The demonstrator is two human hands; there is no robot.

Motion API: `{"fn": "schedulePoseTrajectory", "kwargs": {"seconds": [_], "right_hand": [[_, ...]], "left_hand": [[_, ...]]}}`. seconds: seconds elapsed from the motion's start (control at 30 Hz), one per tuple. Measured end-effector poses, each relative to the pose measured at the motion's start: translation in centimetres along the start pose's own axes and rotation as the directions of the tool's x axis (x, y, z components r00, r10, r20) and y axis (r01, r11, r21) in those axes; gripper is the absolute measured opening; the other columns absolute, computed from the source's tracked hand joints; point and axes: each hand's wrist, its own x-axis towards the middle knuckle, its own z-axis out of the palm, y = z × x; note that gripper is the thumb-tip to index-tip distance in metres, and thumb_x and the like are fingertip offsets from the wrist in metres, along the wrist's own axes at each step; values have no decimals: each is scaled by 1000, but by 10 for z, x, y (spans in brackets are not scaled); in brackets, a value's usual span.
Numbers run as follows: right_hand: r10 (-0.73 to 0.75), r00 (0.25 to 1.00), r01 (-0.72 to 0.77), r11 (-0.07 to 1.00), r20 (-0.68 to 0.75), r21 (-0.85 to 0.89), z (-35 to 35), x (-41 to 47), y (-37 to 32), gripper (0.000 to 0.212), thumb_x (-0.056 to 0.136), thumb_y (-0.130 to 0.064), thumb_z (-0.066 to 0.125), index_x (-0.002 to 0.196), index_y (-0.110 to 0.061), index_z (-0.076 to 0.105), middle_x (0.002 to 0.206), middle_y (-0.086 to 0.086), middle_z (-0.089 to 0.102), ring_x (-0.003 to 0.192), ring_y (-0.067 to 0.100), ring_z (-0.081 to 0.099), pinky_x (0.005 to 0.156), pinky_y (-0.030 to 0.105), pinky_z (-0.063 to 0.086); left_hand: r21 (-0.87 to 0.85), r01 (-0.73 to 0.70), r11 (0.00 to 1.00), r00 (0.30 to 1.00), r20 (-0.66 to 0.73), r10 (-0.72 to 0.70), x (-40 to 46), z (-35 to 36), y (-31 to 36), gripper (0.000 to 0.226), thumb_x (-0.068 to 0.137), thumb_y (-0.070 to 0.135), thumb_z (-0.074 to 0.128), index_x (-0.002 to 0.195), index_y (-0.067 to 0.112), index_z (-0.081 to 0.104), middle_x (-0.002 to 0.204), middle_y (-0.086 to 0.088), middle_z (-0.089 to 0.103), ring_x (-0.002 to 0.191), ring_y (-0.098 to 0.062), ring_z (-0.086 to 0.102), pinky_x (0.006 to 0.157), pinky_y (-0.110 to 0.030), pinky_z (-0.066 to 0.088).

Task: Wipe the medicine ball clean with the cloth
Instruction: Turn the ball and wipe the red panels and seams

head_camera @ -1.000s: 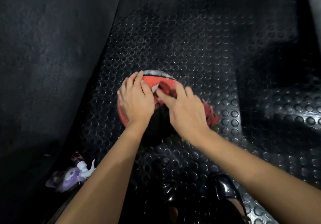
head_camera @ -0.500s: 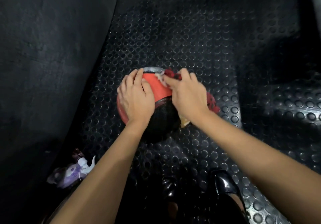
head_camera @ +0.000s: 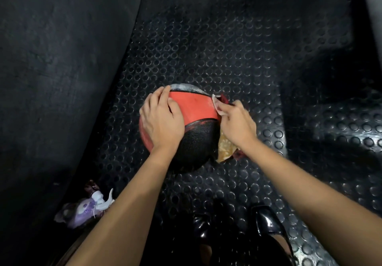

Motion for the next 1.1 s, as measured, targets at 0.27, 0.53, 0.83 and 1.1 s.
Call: {"fn": "schedulePoseTrajectory", "kwargs": {"seconds": [0.27,0.53,0.83,1.1], "right_hand": [[-99,990,99,995,-101,-3,4,-19,-13,51,95,-10,36,137,-37,44,114,4,43,108,23,44,76,34,39],[-268,955,260,963,-126,-78,2,-32,-20,49,95,-14,38,136,-39,45,112,2,44,100,20,43,72,31,39],[-140,987,140,990,-80,-1,0,-16,-18,50,95,-12,37,137,-38,44,118,2,44,108,20,44,81,35,43],[104,994,-109,986,42,130,8,4,9,51,94,-9,35,135,-37,48,116,5,47,113,26,50,89,38,43]], "left_hand": [[4,17,1000,1000,5,-17,0,1,0,51,92,30,27,135,22,52,142,4,48,134,-19,37,114,-44,24],[-3,21,1000,1000,6,-21,1,0,-3,51,92,30,26,135,21,52,141,3,48,134,-20,36,114,-46,24],[10,28,1000,1000,5,-28,3,2,2,52,92,31,26,135,22,52,142,3,48,135,-19,36,114,-47,23],[-7,-9,1000,1000,-16,9,-5,0,-1,50,93,30,27,134,22,53,140,4,49,134,-19,37,113,-45,25]]}}
